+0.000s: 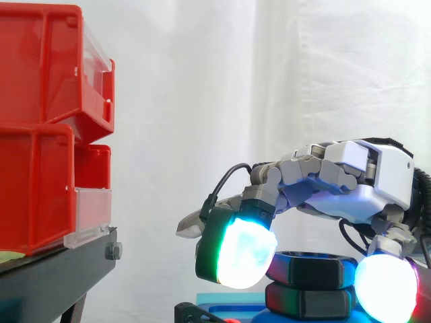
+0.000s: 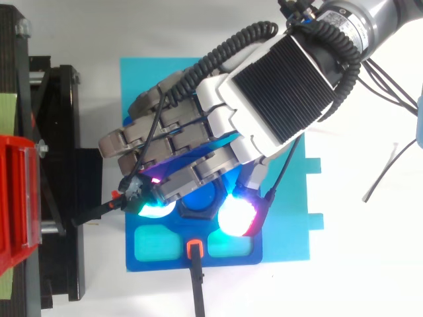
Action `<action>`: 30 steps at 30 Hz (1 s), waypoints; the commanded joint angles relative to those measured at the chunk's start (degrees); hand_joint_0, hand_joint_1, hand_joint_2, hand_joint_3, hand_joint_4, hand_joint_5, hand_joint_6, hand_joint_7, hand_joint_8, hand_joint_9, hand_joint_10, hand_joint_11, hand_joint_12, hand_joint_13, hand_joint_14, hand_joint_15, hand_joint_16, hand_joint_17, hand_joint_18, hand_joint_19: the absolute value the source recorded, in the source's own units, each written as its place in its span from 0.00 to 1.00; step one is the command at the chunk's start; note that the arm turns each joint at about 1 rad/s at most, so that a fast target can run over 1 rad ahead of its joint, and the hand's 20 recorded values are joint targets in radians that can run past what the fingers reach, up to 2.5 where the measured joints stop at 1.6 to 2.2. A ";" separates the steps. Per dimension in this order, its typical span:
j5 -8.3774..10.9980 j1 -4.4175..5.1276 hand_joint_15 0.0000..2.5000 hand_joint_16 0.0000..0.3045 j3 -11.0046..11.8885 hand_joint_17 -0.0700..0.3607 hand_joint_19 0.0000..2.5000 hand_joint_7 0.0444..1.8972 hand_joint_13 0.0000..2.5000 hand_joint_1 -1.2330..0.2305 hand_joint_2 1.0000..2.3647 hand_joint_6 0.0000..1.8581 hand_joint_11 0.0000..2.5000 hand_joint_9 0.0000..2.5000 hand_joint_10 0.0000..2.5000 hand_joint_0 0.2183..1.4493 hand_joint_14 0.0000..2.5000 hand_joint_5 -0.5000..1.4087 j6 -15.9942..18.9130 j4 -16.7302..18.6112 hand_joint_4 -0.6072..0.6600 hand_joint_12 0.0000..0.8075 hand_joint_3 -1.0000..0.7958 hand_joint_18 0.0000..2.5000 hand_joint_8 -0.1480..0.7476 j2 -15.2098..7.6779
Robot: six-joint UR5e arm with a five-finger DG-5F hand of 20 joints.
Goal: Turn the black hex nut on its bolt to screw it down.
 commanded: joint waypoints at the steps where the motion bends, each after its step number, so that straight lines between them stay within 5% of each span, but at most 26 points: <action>1: 0.00 0.01 0.08 0.18 0.00 0.44 0.25 0.52 0.23 0.38 0.00 0.30 0.09 0.24 0.00 0.26 0.00 0.20 0.00 0.05 0.73 0.41 0.29 0.24 0.51 0.00; 15: 0.00 0.01 0.07 0.17 0.00 0.43 0.25 0.39 0.24 0.40 0.00 0.37 0.09 0.26 0.00 0.35 0.00 0.20 0.00 -0.12 0.73 0.40 0.36 0.26 0.51 0.00; 24: 0.00 0.01 0.08 0.17 0.00 0.44 0.25 0.42 0.23 0.40 0.00 0.35 0.10 0.26 0.00 0.26 0.00 0.20 0.00 0.05 0.74 0.40 0.28 0.26 0.51 0.00; 30: 0.00 0.01 0.07 0.22 0.00 0.51 0.24 0.49 0.25 0.55 0.00 0.30 0.09 0.26 0.00 0.15 0.00 0.20 0.00 0.05 0.81 0.49 0.28 0.28 0.57 0.00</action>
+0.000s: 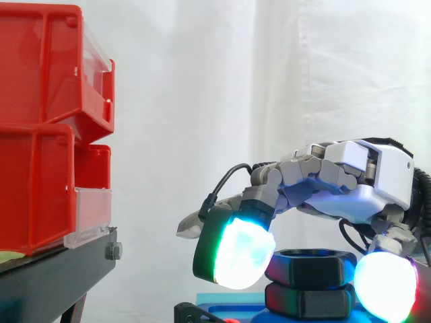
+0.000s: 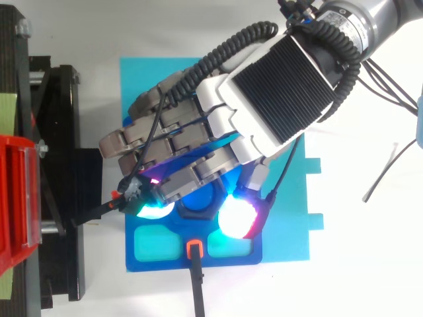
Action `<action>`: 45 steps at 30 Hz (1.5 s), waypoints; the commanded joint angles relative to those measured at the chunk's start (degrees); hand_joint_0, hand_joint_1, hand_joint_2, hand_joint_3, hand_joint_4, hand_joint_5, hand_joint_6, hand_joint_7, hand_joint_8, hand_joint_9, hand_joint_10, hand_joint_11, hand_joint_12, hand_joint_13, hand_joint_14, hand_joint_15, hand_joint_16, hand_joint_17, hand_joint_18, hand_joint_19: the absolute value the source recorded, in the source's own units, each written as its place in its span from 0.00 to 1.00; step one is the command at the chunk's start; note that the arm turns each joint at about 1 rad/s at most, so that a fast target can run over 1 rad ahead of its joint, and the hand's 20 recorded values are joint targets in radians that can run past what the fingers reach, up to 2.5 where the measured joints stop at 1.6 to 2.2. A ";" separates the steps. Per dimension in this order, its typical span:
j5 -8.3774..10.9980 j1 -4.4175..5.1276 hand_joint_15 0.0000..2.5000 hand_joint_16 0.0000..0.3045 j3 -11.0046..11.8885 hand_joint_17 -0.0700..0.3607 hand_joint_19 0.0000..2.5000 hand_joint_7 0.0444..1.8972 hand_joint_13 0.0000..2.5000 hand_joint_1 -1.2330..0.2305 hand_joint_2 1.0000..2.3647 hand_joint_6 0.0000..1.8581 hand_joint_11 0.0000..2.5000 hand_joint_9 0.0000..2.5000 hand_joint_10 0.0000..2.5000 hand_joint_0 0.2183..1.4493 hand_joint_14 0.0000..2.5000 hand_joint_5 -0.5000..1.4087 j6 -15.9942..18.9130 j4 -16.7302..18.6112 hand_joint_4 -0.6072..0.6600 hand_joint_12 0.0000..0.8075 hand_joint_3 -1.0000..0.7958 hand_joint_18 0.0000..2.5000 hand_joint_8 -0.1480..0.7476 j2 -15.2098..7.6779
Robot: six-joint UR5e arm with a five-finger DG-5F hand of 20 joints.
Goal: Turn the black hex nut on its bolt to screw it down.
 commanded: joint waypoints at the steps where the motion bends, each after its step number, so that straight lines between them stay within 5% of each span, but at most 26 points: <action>1: 0.00 -0.09 0.07 0.22 0.00 0.52 0.24 0.49 0.25 0.58 0.00 0.30 0.09 0.26 0.00 0.14 0.00 0.20 0.00 0.01 0.82 0.49 0.28 0.28 0.58 0.00; 6: 0.00 0.26 0.07 0.24 0.18 0.54 0.24 0.50 0.25 0.63 0.00 0.29 0.09 0.26 0.00 0.13 0.00 0.20 0.09 -0.35 0.82 0.51 0.28 0.29 0.59 0.09; 10: -0.53 0.35 0.07 0.24 2.99 0.54 0.24 0.53 0.25 0.64 0.00 0.27 0.09 0.26 0.00 0.12 0.00 0.20 0.27 -2.54 0.82 0.51 0.28 0.29 0.60 0.18; 15: -1.23 0.35 0.07 0.24 5.89 0.54 0.24 0.53 0.24 0.66 0.00 0.27 0.09 0.26 0.00 0.12 0.00 0.20 -0.97 -8.96 0.81 0.52 0.28 0.28 0.59 0.26; 19: -1.23 0.53 0.07 0.24 8.61 0.54 0.24 0.53 0.24 0.67 0.00 0.27 0.09 0.26 0.00 0.13 0.00 0.19 -6.06 -16.17 0.81 0.51 0.28 0.28 0.59 1.41; 26: -1.23 0.26 0.07 0.23 9.14 0.53 0.25 0.52 0.24 0.68 0.00 0.27 0.09 0.25 0.00 0.15 0.00 0.19 -7.73 -19.86 0.79 0.51 0.28 0.27 0.58 2.99; 33: -0.44 -0.18 0.07 0.23 8.44 0.53 0.25 0.51 0.23 0.68 0.00 0.27 0.09 0.25 0.00 0.16 0.00 0.20 -14.15 -30.05 0.78 0.50 0.28 0.27 0.58 6.15; 35: 1.76 -0.35 0.07 0.23 7.73 0.52 0.25 0.51 0.23 0.68 0.00 0.27 0.09 0.25 0.00 0.16 0.00 0.20 -18.19 -35.77 0.78 0.50 0.28 0.27 0.58 7.65; 39: 4.39 -0.35 0.07 0.22 5.54 0.52 0.24 0.46 0.23 0.68 0.00 0.27 0.07 0.25 0.00 0.17 0.00 0.19 -23.20 -41.48 0.75 0.50 0.28 0.27 0.57 9.49; 45: 5.27 -0.53 0.06 0.22 -1.76 0.51 0.24 0.40 0.21 0.66 0.00 0.27 0.05 0.24 0.00 0.18 0.00 0.18 -25.57 -40.42 0.71 0.49 0.28 0.25 0.55 14.50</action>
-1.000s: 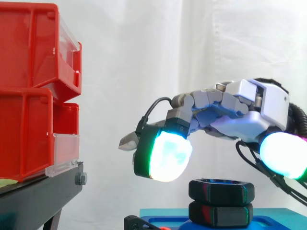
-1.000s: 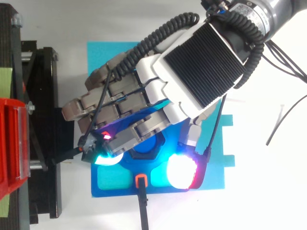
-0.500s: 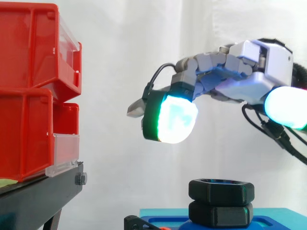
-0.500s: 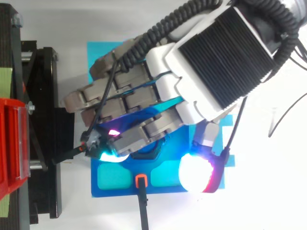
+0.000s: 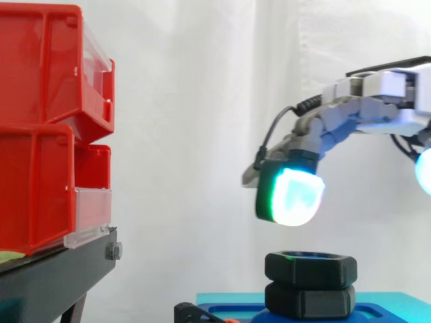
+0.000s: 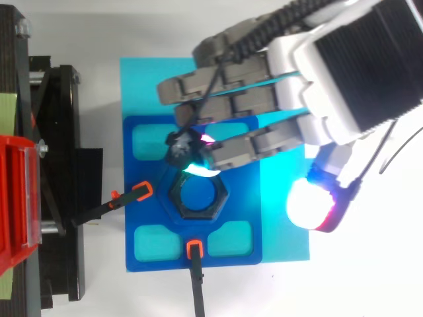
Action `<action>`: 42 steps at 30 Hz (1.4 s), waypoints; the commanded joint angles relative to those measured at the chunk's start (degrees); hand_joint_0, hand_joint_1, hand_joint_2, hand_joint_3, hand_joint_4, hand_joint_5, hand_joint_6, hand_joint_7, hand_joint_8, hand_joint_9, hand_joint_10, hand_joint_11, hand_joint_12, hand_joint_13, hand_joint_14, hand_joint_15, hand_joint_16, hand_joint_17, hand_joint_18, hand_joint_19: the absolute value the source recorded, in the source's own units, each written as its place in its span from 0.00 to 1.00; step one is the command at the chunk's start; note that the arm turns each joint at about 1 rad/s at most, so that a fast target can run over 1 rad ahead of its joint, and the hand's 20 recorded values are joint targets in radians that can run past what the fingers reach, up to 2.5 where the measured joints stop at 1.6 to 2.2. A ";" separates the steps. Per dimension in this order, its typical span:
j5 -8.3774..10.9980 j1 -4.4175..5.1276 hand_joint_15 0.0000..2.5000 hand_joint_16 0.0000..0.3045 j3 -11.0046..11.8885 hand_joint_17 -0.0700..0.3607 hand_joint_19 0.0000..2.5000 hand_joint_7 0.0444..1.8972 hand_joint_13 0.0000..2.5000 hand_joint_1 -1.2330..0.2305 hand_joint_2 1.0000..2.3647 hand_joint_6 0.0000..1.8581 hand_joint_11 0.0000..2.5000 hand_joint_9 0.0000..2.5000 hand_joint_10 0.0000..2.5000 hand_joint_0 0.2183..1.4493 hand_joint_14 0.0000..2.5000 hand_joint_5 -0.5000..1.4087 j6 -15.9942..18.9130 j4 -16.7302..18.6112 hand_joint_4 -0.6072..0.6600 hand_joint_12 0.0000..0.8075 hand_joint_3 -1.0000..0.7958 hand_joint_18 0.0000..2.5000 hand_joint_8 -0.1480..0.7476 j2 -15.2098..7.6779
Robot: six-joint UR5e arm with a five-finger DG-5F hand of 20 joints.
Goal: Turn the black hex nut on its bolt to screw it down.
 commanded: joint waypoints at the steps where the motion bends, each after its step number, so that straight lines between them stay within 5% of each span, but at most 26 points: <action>1: 0.69 -0.05 0.06 0.21 -4.65 0.50 0.24 0.40 0.20 0.66 0.00 0.27 0.04 0.24 0.00 0.18 0.00 0.18 -0.79 -0.30 0.70 0.48 0.28 0.25 0.55 3.08; 6: 3.86 0.04 0.05 0.21 -14.05 0.49 0.24 0.38 0.19 0.65 0.00 0.27 0.04 0.23 0.00 0.18 0.00 0.18 0.44 1.90 0.69 0.47 0.28 0.24 0.54 9.59; 13: 7.11 0.48 0.05 0.21 -21.35 0.49 0.24 0.38 0.19 0.64 0.00 0.27 0.04 0.23 0.00 0.18 0.00 0.18 4.04 5.15 0.69 0.47 0.28 0.23 0.54 14.77; 22: 7.46 -0.32 0.03 0.21 -22.14 0.49 0.23 0.35 0.17 0.63 0.00 0.27 0.01 0.21 0.00 0.18 0.00 0.16 8.35 3.39 0.66 0.46 0.28 0.22 0.53 17.23; 23: 11.07 -0.40 0.03 0.21 -22.05 0.49 0.23 0.34 0.16 0.63 0.00 0.27 0.00 0.21 0.00 0.18 0.00 0.16 18.02 3.83 0.66 0.46 0.28 0.22 0.53 17.23; 25: 13.97 -0.32 0.01 0.21 -22.05 0.49 0.21 0.32 0.14 0.62 0.00 0.27 0.00 0.20 0.00 0.18 0.00 0.14 26.72 4.71 0.64 0.45 0.28 0.19 0.52 17.23; 26: 17.04 -0.32 0.01 0.20 -22.05 0.49 0.21 0.32 0.13 0.62 0.00 0.27 0.00 0.20 0.00 0.18 0.00 0.14 36.12 5.85 0.63 0.45 0.28 0.18 0.53 17.23; 28: 18.80 -0.23 0.00 0.20 -22.05 0.49 0.20 0.31 0.11 0.61 0.00 0.27 0.00 0.18 0.00 0.18 0.00 0.13 42.36 6.64 0.62 0.44 0.28 0.16 0.52 17.23; 29: 18.80 -0.23 0.00 0.20 -22.05 0.49 0.20 0.30 0.11 0.61 0.00 0.27 0.00 0.17 0.00 0.18 0.00 0.13 42.36 6.64 0.62 0.44 0.28 0.15 0.51 17.23; 31: 23.19 -0.05 0.00 0.20 -22.14 0.48 0.19 0.30 0.09 0.60 0.00 0.27 0.00 0.15 0.00 0.18 0.00 0.12 54.40 8.14 0.60 0.44 0.28 0.12 0.51 17.23; 36: 30.23 0.04 0.00 0.19 -22.14 0.47 0.19 0.30 0.05 0.60 0.00 0.27 0.00 0.11 0.00 0.18 0.00 0.11 68.99 8.14 0.57 0.42 0.28 0.05 0.50 17.23; 39: 34.27 0.21 0.00 0.19 -22.14 0.46 0.18 0.30 0.04 0.60 0.00 0.27 0.00 0.10 0.00 0.18 0.00 0.11 74.62 6.99 0.57 0.43 0.28 0.02 0.50 17.23; 42: 36.03 0.21 0.00 0.18 -22.14 0.45 0.19 0.31 0.02 0.61 0.00 0.27 0.00 0.09 0.00 0.18 0.00 0.10 75.94 6.29 0.56 0.42 0.28 0.00 0.49 17.23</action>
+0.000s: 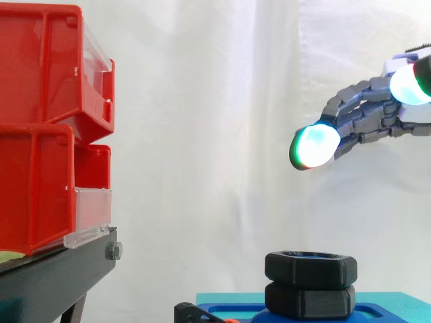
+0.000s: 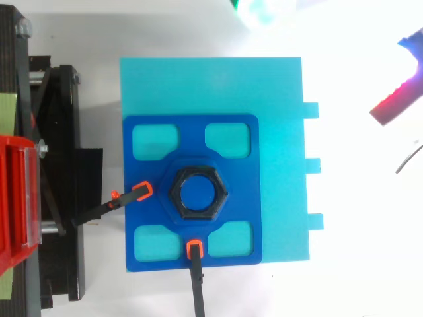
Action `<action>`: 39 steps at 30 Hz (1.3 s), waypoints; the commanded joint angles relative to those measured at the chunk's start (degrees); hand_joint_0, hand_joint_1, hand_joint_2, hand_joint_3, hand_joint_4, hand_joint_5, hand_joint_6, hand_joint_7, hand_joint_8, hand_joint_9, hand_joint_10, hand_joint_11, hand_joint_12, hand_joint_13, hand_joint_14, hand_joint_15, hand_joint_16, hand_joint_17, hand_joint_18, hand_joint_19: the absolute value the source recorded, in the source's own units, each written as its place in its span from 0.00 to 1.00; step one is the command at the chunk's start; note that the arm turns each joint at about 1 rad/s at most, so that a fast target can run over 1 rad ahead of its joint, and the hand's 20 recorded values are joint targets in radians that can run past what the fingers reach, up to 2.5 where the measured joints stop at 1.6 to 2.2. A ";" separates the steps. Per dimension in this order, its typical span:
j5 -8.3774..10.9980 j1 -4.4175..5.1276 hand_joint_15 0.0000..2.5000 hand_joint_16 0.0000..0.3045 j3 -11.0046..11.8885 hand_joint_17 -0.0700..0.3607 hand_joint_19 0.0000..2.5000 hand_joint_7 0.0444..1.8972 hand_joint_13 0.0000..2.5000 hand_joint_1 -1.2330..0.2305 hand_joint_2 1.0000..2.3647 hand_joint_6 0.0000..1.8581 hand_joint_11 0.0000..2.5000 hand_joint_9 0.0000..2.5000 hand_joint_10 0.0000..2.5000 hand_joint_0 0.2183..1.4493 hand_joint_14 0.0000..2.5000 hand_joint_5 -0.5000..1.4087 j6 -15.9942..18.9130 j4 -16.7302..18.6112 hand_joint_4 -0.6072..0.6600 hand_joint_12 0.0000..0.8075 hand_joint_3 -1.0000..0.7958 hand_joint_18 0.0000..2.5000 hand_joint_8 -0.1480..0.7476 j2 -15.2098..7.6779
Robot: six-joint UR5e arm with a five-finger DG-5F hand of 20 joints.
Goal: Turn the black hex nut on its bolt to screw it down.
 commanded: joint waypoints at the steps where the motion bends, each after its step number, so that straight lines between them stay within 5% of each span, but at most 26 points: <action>1: 3.43 0.06 0.00 0.18 0.04 0.45 0.19 0.31 0.01 0.61 0.00 0.27 0.00 0.09 0.00 0.18 0.00 0.10 41.32 -1.03 0.56 0.42 0.28 0.00 0.49 0.00; 12: 3.52 0.06 0.00 0.16 -0.04 0.42 0.17 0.29 0.05 0.40 0.00 0.27 0.00 0.17 0.00 0.22 0.00 0.10 40.36 -1.73 0.45 0.39 0.28 0.02 0.48 0.00; 20: 3.52 0.06 0.00 0.16 0.04 0.42 0.17 0.29 0.05 0.40 0.00 0.27 0.00 0.19 0.00 0.22 0.00 0.10 40.36 -1.73 0.44 0.39 0.28 0.02 0.47 0.00; 27: 3.52 0.06 0.00 0.15 -0.04 0.41 0.17 0.30 0.00 0.51 0.00 0.27 0.00 0.10 0.00 0.19 0.00 0.10 40.36 -1.73 0.39 0.37 0.28 0.00 0.36 0.00; 39: 3.52 0.06 0.01 0.16 0.04 0.42 0.17 0.31 0.00 0.57 0.00 0.27 0.00 0.07 0.00 0.18 0.00 0.10 40.36 -1.73 0.43 0.39 0.28 0.00 0.35 0.00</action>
